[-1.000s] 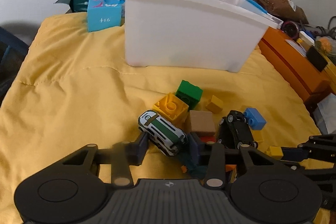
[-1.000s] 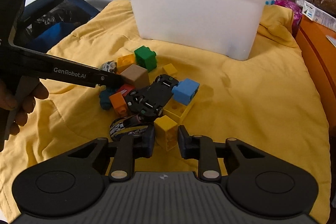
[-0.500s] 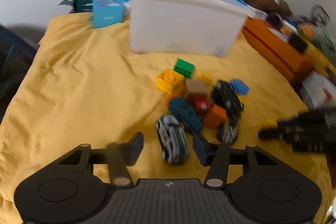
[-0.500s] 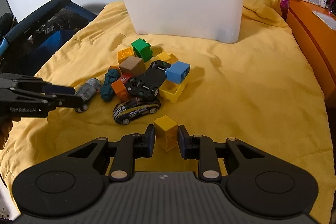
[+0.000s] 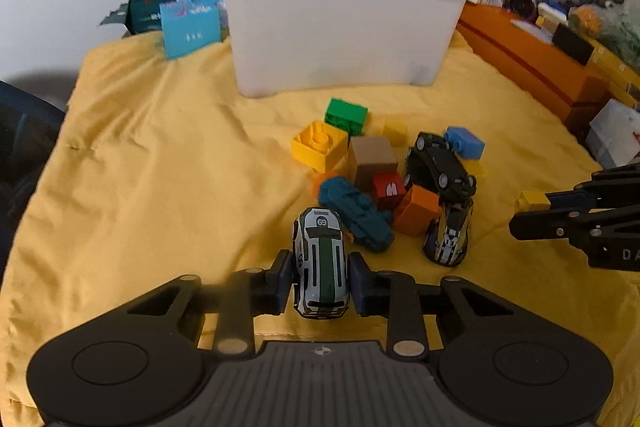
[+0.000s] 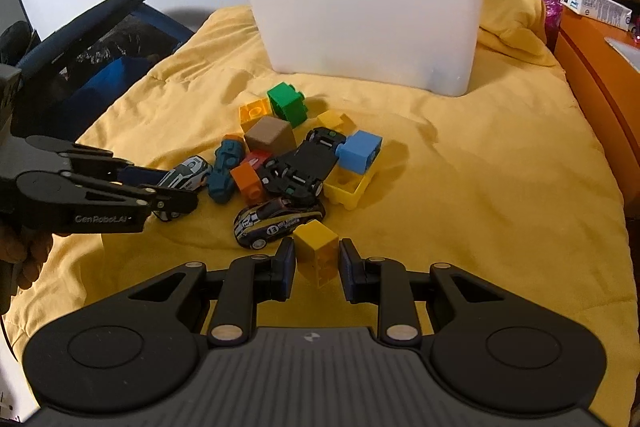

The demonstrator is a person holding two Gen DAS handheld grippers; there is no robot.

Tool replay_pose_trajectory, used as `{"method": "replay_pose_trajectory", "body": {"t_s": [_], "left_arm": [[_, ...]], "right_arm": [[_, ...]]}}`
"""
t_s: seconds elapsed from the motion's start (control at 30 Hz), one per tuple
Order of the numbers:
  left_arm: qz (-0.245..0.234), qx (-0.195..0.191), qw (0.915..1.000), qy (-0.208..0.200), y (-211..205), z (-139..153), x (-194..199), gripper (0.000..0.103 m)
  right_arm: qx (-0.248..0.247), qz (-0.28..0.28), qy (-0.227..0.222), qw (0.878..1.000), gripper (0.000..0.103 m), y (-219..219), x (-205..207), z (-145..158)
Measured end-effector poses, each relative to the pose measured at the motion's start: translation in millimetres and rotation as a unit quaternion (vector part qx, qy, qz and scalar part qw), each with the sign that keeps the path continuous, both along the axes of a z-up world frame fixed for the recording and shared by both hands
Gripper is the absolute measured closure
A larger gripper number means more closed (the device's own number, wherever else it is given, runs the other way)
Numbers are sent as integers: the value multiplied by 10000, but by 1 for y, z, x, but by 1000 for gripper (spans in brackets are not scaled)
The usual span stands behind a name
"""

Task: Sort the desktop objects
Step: 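Carry the yellow block and white-green car over the bin and release both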

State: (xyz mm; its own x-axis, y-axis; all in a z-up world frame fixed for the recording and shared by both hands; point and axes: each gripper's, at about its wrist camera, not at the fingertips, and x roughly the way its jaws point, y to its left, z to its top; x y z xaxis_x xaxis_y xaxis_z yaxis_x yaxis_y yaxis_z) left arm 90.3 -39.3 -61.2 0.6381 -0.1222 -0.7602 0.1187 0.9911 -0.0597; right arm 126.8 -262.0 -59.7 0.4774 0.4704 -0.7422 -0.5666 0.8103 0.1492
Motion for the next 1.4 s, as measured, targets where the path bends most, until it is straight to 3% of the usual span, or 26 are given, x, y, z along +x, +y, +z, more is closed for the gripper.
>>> {"method": "replay_pose_trajectory", "body": {"t_s": [0.27, 0.73, 1.1, 1.4], "left_arm": [[462, -405, 9974, -366, 20, 46, -1, 70], [589, -625, 9901, -1108, 16, 140, 47, 70], [553, -535, 9884, -1311, 12, 186, 91, 70], [556, -688, 9883, -1245, 13, 203, 122, 70]], "right_arm": [[355, -223, -107, 9991, 76, -8, 4, 23], [1220, -579, -611, 9890, 76, -12, 56, 116], [1246, -478, -933, 9866, 76, -11, 89, 161], [1283, -416, -925, 9865, 76, -9, 110, 178]]}}
